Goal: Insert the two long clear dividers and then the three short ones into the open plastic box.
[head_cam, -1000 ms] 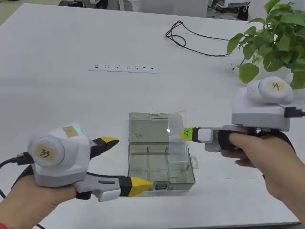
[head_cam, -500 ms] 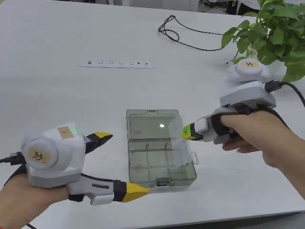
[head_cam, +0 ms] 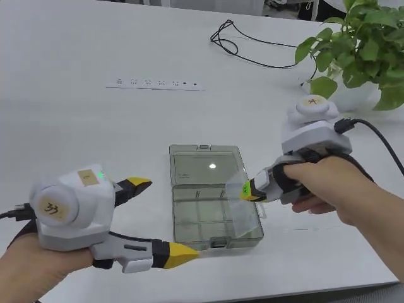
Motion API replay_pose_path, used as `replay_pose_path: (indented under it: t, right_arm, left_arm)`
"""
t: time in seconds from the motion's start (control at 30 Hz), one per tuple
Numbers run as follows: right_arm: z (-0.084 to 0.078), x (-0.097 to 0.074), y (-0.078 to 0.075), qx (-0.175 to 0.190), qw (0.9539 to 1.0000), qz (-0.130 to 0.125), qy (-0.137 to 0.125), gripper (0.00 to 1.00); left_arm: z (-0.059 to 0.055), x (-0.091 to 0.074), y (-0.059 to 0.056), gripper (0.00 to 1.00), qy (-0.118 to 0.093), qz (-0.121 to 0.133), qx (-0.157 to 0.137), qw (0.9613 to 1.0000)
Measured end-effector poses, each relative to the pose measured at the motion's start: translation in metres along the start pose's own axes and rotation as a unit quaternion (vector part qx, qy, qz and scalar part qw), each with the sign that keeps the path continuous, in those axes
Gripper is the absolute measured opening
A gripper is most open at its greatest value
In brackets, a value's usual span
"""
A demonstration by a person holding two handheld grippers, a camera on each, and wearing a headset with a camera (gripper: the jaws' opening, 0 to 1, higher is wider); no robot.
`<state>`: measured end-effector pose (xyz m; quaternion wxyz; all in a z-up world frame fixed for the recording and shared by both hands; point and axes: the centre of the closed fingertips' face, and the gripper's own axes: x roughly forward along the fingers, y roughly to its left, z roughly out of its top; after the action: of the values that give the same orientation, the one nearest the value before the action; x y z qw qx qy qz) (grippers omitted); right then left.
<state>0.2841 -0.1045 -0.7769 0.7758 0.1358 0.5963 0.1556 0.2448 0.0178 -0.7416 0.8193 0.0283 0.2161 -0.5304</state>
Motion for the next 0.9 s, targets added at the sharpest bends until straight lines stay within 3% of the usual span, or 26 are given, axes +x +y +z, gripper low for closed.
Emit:
replay_pose_path:
  t: [0.43,0.63,0.9]
  right_arm:
    - [-0.005,0.008,-0.004,0.011,0.9999,-0.009,-0.004,0.06]
    - [-0.015,0.008,0.003,0.019,0.9998,-0.01,-0.007,0.06]
    - [-0.01,0.012,-0.006,0.022,0.9996,-0.013,-0.012,0.06]
  left_arm:
    - [-0.001,0.001,0.003,0.95,-0.007,0.003,-0.009,0.9999]
    - [-0.001,0.002,0.003,0.95,-0.006,0.003,-0.011,0.9999]
    - [-0.001,0.005,0.003,0.95,-0.007,0.001,-0.015,0.9999]
